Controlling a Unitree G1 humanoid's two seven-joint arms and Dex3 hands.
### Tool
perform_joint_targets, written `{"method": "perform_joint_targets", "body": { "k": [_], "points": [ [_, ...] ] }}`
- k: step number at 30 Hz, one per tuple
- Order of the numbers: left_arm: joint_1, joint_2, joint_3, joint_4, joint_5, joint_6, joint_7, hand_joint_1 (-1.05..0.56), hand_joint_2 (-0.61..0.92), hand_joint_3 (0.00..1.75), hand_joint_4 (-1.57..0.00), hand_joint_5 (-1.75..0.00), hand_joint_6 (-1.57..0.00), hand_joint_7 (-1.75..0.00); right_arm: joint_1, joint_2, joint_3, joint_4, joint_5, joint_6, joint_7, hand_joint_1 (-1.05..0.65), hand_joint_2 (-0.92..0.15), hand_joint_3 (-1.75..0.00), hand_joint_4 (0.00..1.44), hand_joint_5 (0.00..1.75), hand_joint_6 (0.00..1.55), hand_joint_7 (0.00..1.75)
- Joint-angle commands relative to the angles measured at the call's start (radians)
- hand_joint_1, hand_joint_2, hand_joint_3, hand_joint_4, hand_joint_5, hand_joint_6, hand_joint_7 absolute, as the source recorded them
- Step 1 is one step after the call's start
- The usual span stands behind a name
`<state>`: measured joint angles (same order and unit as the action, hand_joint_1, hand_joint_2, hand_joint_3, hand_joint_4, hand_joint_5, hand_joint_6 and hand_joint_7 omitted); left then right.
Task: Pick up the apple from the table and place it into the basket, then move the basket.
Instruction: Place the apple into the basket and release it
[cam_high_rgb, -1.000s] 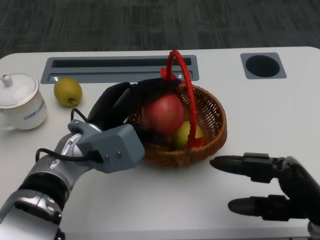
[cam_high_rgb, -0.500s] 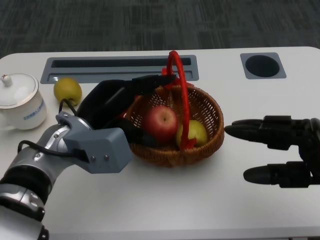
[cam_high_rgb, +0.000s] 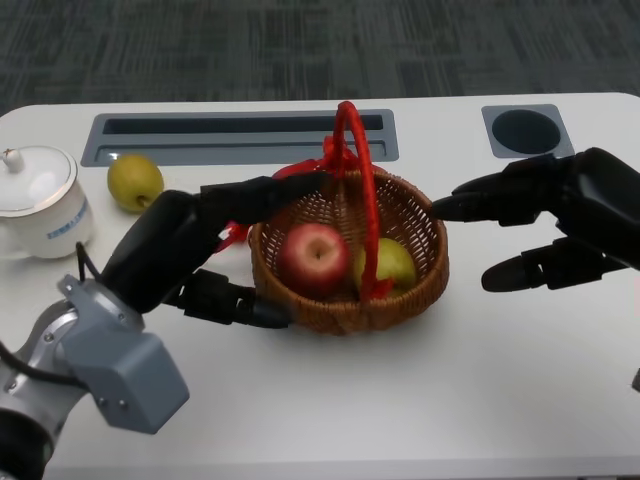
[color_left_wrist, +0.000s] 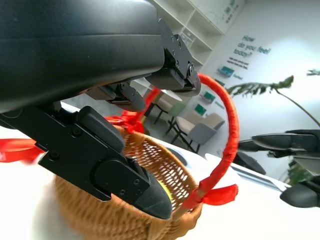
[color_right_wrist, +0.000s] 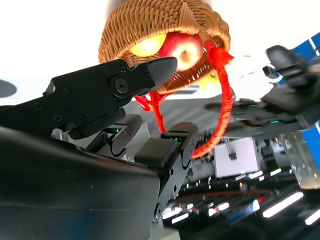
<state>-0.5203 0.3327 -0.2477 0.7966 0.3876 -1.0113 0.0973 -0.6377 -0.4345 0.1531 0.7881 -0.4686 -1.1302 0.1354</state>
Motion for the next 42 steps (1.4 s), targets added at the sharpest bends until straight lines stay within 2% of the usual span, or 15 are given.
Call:
{"method": "perform_joint_targets", "body": {
  "k": [1, 9, 15, 19, 24, 27, 32, 37, 42],
  "points": [
    [0.079, 0.053, 0.051, -0.044, -0.024, 0.02, -0.004, -0.75, 0.72, 0.01, -0.66, -0.03, -0.45, 0.0, -0.05, 0.001, 0.046, 0.079, -0.025, 0.006, -0.003, -0.59, -0.87, 0.0, 0.74, 0.01, 0.68, 0.01],
    [0.213, 0.116, 0.122, -0.064, -0.008, 0.018, 0.024, -0.69, 0.72, 0.0, -0.77, -0.05, -0.44, 0.0, -0.124, 0.018, 0.137, 0.198, -0.124, 0.072, -0.076, -0.65, -0.8, 0.0, 0.76, 0.01, 0.67, 0.0],
    [0.286, 0.113, 0.156, -0.066, -0.098, -0.019, -0.023, -0.69, 0.72, 0.0, -0.81, -0.04, -0.46, -0.01, -0.179, 0.037, 0.229, 0.294, -0.237, 0.131, -0.204, -0.68, -0.8, 0.0, 0.76, 0.0, 0.66, 0.0],
    [0.304, 0.108, 0.169, -0.043, -0.163, -0.06, -0.062, -0.65, 0.71, 0.0, -0.83, -0.04, -0.54, -0.04, -0.216, 0.051, 0.309, 0.328, -0.324, 0.192, -0.293, -0.7, -0.82, -0.01, 0.73, 0.0, 0.63, 0.0],
    [0.309, 0.099, 0.182, -0.013, -0.225, -0.097, -0.109, -0.59, 0.69, 0.0, -0.84, -0.03, -0.63, -0.04, -0.253, 0.067, 0.375, 0.355, -0.36, 0.236, -0.338, -0.71, -0.85, -0.01, 0.7, 0.0, 0.62, 0.0],
    [0.319, 0.096, 0.19, -0.011, -0.243, -0.1, -0.128, -0.54, 0.67, 0.0, -0.85, -0.03, -0.66, -0.04, -0.271, 0.082, 0.399, 0.364, -0.36, 0.243, -0.341, -0.68, -0.84, 0.0, 0.7, 0.0, 0.62, 0.0],
    [0.332, 0.092, 0.207, -0.009, -0.236, -0.099, -0.13, -0.55, 0.68, 0.0, -0.86, -0.02, -0.67, -0.02, -0.283, 0.088, 0.42, 0.352, -0.351, 0.241, -0.334, -0.65, -0.83, 0.0, 0.7, 0.0, 0.62, 0.0],
    [0.332, 0.084, 0.219, 0.009, -0.237, -0.104, -0.136, -0.54, 0.67, 0.0, -0.88, -0.02, -0.69, -0.02, -0.282, 0.064, 0.426, 0.294, -0.358, 0.214, -0.374, -0.65, -0.83, 0.0, 0.71, 0.01, 0.63, 0.01],
    [0.322, 0.079, 0.221, 0.026, -0.229, -0.109, -0.136, -0.54, 0.68, 0.0, -0.88, -0.01, -0.69, -0.01, -0.274, 0.035, 0.419, 0.209, -0.351, 0.2, -0.359, -0.65, -0.83, 0.0, 0.71, 0.0, 0.64, 0.01]
  ]
}}
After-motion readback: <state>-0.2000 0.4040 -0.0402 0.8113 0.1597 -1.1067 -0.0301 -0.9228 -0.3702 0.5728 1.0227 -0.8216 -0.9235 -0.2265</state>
